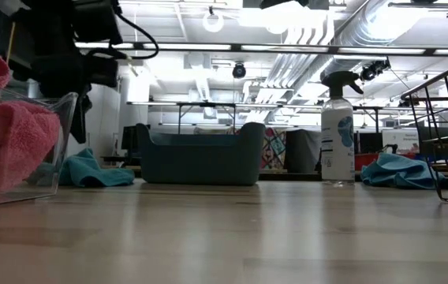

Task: Sort microfiber towel by color & place in baskets
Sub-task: Put the left blue microfiber towel into the blue bin

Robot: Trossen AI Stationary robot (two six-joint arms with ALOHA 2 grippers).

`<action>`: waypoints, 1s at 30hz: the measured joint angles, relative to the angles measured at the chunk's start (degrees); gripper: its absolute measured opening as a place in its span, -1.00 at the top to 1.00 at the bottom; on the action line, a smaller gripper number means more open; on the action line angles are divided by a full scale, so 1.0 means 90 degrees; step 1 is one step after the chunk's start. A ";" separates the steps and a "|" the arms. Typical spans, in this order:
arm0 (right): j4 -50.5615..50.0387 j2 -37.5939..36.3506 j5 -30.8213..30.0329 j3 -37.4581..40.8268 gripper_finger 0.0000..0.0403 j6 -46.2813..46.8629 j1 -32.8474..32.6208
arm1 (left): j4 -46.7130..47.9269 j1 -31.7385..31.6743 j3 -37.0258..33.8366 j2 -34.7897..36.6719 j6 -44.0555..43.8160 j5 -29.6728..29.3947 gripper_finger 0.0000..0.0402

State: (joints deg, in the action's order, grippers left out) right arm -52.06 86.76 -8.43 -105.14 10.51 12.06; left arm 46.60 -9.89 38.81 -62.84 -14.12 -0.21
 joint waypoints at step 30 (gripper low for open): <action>-0.0188 -0.0002 -0.0024 0.0000 0.00 -0.0171 -0.0092 | -0.0640 -0.0468 -0.0528 -0.1722 -0.5228 -0.1671 0.42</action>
State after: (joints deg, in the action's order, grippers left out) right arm -53.76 86.74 -8.64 -105.14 8.97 11.22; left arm 40.84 -14.10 34.06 -78.33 -61.18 -15.24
